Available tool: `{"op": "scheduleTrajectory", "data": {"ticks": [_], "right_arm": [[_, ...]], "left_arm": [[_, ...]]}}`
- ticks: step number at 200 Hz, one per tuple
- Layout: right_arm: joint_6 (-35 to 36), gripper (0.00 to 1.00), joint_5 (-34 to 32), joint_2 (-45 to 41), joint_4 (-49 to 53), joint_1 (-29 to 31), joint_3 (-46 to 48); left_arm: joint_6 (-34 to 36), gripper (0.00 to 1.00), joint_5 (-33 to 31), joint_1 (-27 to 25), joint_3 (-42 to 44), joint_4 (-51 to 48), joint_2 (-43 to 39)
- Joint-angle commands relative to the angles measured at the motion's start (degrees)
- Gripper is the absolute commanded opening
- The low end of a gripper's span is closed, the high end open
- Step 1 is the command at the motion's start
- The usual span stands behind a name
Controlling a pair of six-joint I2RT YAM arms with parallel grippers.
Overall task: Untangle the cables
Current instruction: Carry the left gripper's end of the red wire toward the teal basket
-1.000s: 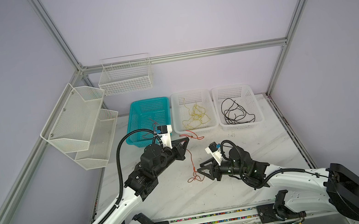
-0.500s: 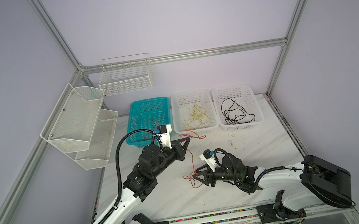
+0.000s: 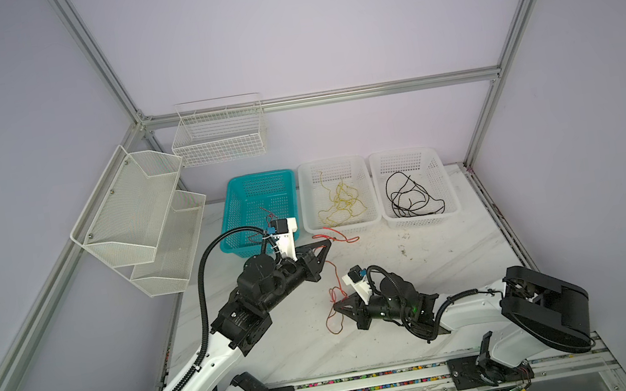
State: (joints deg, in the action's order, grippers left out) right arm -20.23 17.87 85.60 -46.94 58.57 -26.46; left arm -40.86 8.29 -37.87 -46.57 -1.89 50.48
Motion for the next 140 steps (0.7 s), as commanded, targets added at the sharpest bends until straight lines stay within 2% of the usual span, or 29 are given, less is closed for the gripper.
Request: {"op": "scheduleTrajectory", "data": {"ticks": [1,52,92,140], "right_arm": [[0.74,0.00,-0.05,-2.96,-0.66,0.32,-0.81],[1.59,0.00,3.43,-6.60,3.01,1.17,-1.51],[2.21,0.00,3.48,-11.08,5.44,2.42,-2.67],[3.07,0.00,6.63,-11.89,7.58,2.75,-4.19]], "left_arm": [[5.05,0.00,-4.35,0.66,-6.60,-1.85,-1.70],[10.46,0.00,-6.01,3.72,-11.67,-9.62,2.48],[14.77,0.00,-7.12,4.64,-13.03,-12.44,6.14],[18.12,0.00,-8.79,6.94,-12.84,-11.75,7.38]]}}
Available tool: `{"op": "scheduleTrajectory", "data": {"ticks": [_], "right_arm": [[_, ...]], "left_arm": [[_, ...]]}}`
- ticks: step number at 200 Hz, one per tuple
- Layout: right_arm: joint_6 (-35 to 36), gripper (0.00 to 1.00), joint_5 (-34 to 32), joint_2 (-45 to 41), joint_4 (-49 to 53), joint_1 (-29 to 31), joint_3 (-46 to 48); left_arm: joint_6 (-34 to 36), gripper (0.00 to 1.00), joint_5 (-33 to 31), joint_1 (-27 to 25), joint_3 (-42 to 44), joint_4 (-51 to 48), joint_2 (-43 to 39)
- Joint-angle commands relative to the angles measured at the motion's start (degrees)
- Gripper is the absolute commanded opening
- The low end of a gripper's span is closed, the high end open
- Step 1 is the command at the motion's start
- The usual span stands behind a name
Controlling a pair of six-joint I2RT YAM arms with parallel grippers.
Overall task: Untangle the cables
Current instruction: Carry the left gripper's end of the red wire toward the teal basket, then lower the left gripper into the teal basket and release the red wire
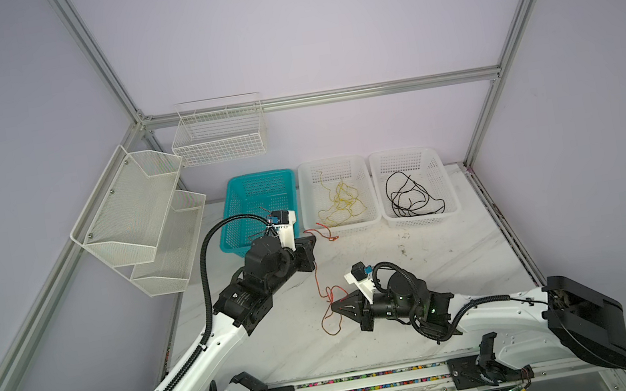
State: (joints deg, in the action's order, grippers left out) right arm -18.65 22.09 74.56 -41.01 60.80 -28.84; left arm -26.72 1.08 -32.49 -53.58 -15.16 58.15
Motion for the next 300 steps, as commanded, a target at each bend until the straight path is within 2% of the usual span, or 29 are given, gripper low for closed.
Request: {"op": "scheduleTrajectory", "data": {"ticks": [1,45,93,142,167,205,251,292,300], "right_arm": [[1.51,0.00,2.47,-0.84,1.69,0.54,-1.82],[2.00,0.00,2.48,-3.88,4.00,0.55,-2.39],[2.49,0.00,2.25,-7.11,6.83,0.55,-2.97],[2.75,0.00,2.72,-9.83,9.27,0.55,-4.16],[3.08,0.00,2.26,-11.81,11.06,0.55,-4.62],[3.95,0.00,0.45,-14.81,14.29,0.56,-4.56],[5.28,0.00,-2.18,-18.08,18.57,0.55,-5.43],[5.39,0.00,-2.54,-18.67,19.59,0.56,-5.70],[5.17,0.00,-2.36,-18.56,19.35,0.55,-5.62]], "left_arm": [[4.01,0.00,-1.64,1.60,-5.87,1.52,-0.26],[7.97,0.00,-2.42,7.63,-8.33,3.22,1.33],[9.60,0.00,-5.52,14.06,-8.55,13.22,4.52],[12.15,0.00,-9.90,18.36,-12.27,21.25,15.41],[12.91,0.00,-12.18,20.54,-16.56,21.88,22.12],[17.31,0.00,-13.50,21.47,-21.18,22.68,32.31],[20.18,0.00,-16.63,21.93,-22.27,21.48,39.19],[21.25,0.11,-19.27,22.61,-22.10,20.52,42.21],[21.24,0.04,-19.46,22.64,-22.00,20.55,42.31]]}}
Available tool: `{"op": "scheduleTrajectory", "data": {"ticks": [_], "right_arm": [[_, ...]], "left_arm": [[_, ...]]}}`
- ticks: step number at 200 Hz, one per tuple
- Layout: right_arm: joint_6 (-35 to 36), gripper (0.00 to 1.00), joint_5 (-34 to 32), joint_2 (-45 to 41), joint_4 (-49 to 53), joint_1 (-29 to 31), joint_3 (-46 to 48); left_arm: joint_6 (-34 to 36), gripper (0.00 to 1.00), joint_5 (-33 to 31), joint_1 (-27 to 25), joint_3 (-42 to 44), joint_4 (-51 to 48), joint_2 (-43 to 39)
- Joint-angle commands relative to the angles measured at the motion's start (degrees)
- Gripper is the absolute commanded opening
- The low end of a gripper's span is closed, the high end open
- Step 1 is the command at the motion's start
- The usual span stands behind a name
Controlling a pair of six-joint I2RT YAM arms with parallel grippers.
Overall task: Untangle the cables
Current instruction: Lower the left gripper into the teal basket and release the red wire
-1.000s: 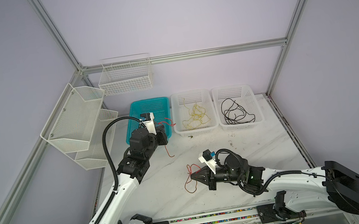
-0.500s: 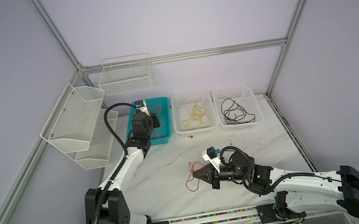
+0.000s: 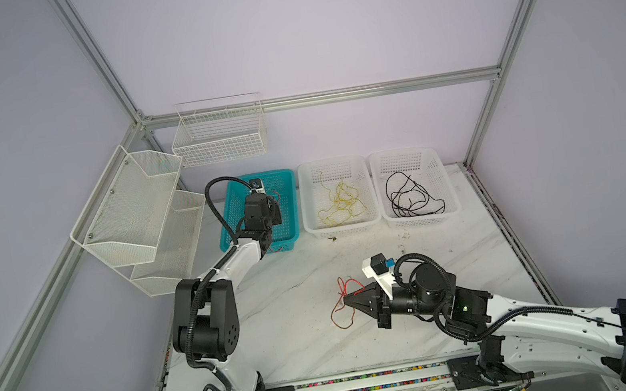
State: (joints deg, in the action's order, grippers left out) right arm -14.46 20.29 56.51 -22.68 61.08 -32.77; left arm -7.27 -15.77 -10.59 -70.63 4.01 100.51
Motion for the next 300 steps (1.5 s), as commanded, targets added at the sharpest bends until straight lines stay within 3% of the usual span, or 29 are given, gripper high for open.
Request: {"op": "scheduleTrajectory", "data": {"ticks": [1,4,117,197,261,300], "right_arm": [[0.95,0.00,-0.54,-0.47,0.99,0.27,-1.64],[0.88,0.00,-0.52,-0.50,0.90,0.27,-1.64],[0.05,0.00,-0.30,0.08,-0.77,0.27,-0.51],[0.83,0.00,-0.78,-0.07,0.68,0.29,-0.88],[1.76,0.00,-0.83,-0.94,1.97,0.27,-1.24],[1.67,0.00,-0.87,-0.95,2.17,0.27,-1.28]], "left_arm": [[1.76,0.03,-2.61,0.79,-4.91,1.37,-0.14],[1.80,0.00,-2.44,0.83,-4.88,1.50,-0.15],[-2.89,0.00,0.12,2.89,-17.08,-6.57,0.63],[-0.14,0.00,-1.86,3.47,-28.55,-9.55,12.27],[0.94,0.07,-3.82,3.47,-30.47,-9.29,16.99],[2.84,0.22,-4.45,3.47,-30.19,-8.66,16.24]]}}
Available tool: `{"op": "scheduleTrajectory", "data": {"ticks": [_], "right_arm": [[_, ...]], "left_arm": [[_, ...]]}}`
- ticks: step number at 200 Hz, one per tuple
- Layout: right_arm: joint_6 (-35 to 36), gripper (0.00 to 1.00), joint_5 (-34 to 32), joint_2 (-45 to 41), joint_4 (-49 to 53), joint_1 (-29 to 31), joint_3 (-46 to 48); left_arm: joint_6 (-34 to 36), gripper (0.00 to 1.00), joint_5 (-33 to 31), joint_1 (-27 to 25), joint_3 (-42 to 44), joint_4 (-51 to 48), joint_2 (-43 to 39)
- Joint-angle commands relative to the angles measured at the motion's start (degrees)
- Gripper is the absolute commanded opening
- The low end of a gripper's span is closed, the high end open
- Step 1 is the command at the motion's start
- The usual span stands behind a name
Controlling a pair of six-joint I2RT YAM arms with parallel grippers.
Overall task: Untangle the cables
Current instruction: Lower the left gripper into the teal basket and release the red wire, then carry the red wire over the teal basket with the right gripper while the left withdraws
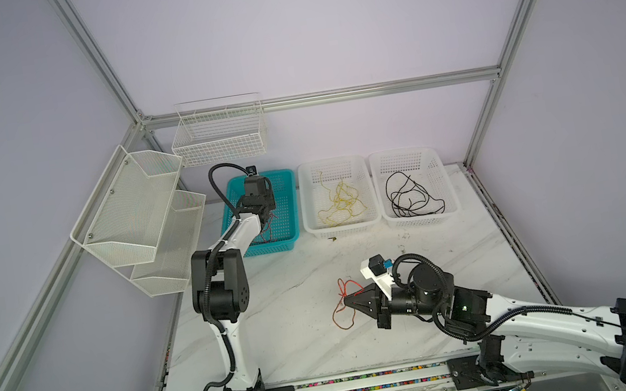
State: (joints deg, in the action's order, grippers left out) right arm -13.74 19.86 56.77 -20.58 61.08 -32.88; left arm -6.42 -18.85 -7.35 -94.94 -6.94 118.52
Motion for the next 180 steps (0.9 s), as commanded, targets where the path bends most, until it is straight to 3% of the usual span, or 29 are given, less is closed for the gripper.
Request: {"op": "scheduleTrajectory", "data": {"ticks": [1,26,68,101,148,180], "right_arm": [[0.92,0.00,-0.39,-1.18,0.04,0.27,-1.20],[0.30,0.00,-0.18,-1.11,-0.84,0.27,-0.92],[-0.14,0.00,-0.94,-1.32,-0.10,0.27,-1.45],[-1.12,0.00,-6.88,0.10,2.24,0.27,-3.47],[-3.52,0.00,-13.08,1.53,5.06,0.27,-7.24],[-3.73,0.00,-15.95,2.38,6.22,0.27,-10.68]], "left_arm": [[2.00,0.23,-1.41,0.28,-5.88,2.28,-1.78],[2.72,0.49,-1.56,0.24,-5.79,1.97,-3.03],[-0.62,0.76,-0.41,0.24,-1.22,2.79,-11.10],[-8.24,1.00,1.33,0.24,8.58,4.42,-22.39],[-17.70,1.00,6.09,0.24,30.55,10.64,-44.55],[-23.18,1.00,7.01,0.06,40.08,5.05,-58.38]]}}
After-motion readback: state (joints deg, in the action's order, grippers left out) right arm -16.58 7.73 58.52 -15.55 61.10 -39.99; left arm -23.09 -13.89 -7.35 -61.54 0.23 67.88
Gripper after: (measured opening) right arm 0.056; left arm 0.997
